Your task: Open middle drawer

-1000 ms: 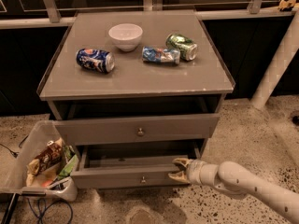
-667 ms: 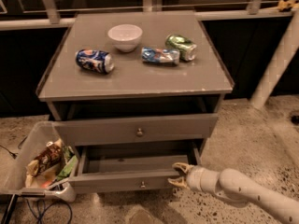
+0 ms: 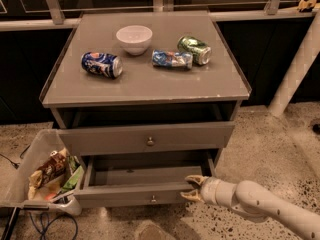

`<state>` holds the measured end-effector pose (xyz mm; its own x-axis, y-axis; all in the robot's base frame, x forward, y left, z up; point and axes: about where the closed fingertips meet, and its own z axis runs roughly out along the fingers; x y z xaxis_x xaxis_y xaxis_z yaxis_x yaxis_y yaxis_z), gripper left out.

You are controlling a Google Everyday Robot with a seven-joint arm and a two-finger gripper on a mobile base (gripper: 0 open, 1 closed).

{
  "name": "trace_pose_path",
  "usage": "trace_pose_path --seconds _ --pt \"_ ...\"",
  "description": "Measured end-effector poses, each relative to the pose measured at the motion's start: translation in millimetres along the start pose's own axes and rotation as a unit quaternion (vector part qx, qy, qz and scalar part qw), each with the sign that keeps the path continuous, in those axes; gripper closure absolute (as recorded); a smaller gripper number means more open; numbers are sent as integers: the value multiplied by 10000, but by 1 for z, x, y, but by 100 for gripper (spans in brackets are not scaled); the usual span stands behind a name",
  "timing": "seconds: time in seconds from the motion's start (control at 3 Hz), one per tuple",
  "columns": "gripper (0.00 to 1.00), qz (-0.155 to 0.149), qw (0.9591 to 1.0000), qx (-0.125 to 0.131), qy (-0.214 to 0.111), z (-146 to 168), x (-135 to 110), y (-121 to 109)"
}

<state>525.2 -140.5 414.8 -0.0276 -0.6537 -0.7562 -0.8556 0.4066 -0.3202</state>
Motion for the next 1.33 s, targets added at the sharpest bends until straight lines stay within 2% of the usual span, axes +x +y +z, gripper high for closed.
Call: trace_pose_path --seconds 0.33,0.67,1.0,1.33 --pt "52 0 10000 0 0 0 0 0" --pt "70 0 10000 -1 0 0 0 0" --pt "94 -4 10000 -39 -17 -3 4 7" --pt "100 -13 10000 -97 -11 -9 7 17"
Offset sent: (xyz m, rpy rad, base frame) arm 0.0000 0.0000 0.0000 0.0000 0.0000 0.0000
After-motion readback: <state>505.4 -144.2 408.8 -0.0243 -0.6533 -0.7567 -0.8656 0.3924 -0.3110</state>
